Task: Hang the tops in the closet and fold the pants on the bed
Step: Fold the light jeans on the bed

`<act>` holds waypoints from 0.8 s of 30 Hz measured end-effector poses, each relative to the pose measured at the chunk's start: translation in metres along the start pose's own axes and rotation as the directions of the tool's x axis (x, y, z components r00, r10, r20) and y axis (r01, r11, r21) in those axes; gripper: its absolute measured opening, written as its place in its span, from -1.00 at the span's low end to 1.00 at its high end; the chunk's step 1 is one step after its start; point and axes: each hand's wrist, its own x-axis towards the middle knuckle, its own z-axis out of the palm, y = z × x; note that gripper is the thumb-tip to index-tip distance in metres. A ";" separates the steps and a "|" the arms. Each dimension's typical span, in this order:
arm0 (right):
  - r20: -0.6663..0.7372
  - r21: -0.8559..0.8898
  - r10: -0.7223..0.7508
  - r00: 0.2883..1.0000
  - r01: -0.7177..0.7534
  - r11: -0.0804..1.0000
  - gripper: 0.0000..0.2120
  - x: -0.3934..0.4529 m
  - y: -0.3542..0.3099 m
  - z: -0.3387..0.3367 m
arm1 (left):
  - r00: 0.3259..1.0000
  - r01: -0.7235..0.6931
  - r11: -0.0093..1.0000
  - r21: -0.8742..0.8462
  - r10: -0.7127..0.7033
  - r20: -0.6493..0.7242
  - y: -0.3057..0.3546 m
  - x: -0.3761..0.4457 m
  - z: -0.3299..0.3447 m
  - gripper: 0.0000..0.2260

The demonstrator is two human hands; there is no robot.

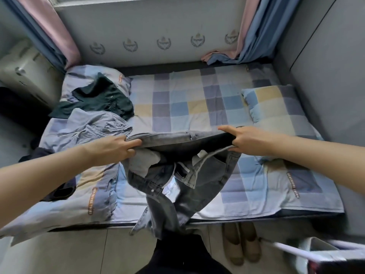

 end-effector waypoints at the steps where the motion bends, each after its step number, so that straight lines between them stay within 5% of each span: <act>1: -0.011 0.030 0.000 1.000 0.000 1.000 -0.60 -0.005 0.002 -0.002 | 0.995 0.027 0.999 -0.030 -0.030 -0.094 -0.006 -0.003 -0.002 -0.91; 6: -0.117 0.092 0.043 0.992 -0.033 0.995 -0.72 -0.031 0.008 -0.013 | 0.953 0.146 0.941 -0.306 -0.217 -0.213 -0.021 -0.022 0.011 -0.76; 10: -0.084 0.089 0.174 0.981 -0.166 0.982 -0.56 -0.024 -0.013 -0.013 | 0.907 0.227 0.821 -0.524 -0.374 -0.193 -0.005 -0.024 0.011 -0.74; 15: -0.166 0.236 0.326 0.931 -0.284 0.930 -0.61 -0.004 -0.020 -0.016 | 0.904 0.338 0.818 -0.466 -0.420 -0.081 0.000 -0.017 0.014 -0.72; 18: -0.200 0.243 0.346 0.916 -0.296 0.924 -0.68 -0.003 -0.019 -0.018 | 0.890 0.357 0.772 -0.527 -0.453 -0.060 -0.005 -0.028 0.017 -0.87; 22: -0.311 0.360 0.345 0.886 -0.227 0.905 -0.71 -0.008 -0.019 -0.023 | 0.842 0.292 0.613 -0.734 -0.529 -0.107 -0.010 -0.046 0.023 -0.73; 24: -0.307 0.451 0.354 0.884 -0.192 0.872 -0.67 -0.007 -0.024 -0.035 | 0.800 0.319 0.477 -0.819 -0.599 -0.037 -0.010 -0.055 0.020 -0.88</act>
